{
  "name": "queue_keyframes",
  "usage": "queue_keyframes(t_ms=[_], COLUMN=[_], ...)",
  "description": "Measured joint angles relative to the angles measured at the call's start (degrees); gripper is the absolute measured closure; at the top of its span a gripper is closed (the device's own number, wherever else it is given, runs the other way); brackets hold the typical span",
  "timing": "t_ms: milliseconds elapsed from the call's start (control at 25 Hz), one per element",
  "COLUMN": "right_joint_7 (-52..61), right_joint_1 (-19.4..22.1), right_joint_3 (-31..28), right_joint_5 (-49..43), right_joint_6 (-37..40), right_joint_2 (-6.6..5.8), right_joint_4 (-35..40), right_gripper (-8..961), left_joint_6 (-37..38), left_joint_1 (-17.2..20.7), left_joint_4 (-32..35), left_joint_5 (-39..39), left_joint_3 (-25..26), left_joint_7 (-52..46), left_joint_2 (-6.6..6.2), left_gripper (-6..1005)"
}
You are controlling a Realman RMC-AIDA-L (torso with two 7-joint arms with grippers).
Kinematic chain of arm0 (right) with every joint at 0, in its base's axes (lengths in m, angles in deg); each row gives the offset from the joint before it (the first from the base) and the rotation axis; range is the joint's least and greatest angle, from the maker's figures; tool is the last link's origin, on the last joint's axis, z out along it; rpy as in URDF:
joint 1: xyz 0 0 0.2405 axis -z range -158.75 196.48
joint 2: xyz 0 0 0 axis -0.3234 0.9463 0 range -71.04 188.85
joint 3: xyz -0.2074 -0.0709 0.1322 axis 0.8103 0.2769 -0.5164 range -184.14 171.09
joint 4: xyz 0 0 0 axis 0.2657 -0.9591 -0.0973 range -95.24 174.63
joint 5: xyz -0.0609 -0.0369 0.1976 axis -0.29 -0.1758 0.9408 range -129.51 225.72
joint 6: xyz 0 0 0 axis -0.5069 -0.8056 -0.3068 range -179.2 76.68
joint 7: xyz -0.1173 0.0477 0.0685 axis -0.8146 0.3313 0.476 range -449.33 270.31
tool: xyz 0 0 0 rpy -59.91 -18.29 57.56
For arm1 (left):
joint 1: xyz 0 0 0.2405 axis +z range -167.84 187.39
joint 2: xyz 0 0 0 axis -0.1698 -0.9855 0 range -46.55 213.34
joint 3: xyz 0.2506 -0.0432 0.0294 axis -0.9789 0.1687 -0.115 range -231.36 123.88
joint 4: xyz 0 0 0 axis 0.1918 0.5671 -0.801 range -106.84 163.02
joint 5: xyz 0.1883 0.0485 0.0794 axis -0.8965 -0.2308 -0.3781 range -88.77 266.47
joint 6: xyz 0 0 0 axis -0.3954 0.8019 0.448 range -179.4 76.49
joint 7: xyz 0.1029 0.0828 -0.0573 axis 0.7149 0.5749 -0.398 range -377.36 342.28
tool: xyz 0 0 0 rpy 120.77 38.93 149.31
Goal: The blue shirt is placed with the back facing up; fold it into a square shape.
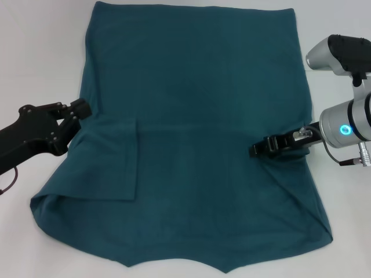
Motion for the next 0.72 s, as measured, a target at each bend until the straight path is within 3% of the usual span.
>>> queue_keyframes(t_ms=[320,560,720], right_joint_7=[-3.97,-8.00,-7.86], right_joint_1=[0.57,0.32,0.22], right_joint_3=[0.26,0.34,0.73], right_joint_5=[4.56,12.63,14.15], right_joint_6=[-4.66,-2.56,-2.52], right_joint_2=[0.09,0.14,0.19], right_joint_4=[-1.40,-3.25,-3.48], right_gripper=[426,317,322], left_joint_6=[1.12,1.45,1.75], left_joint_1=[0.49,0.91,1.23], left_joint_4=[0.01,0.04,0.03], left_joint_5=[0.00,0.00,0.00], left_joint_3=[0.00,0.00,0.00], left_joint_7=[0.00,0.00,0.00], left_joint_2=[0.02,0.06,0.12], left_gripper=[941,940,940])
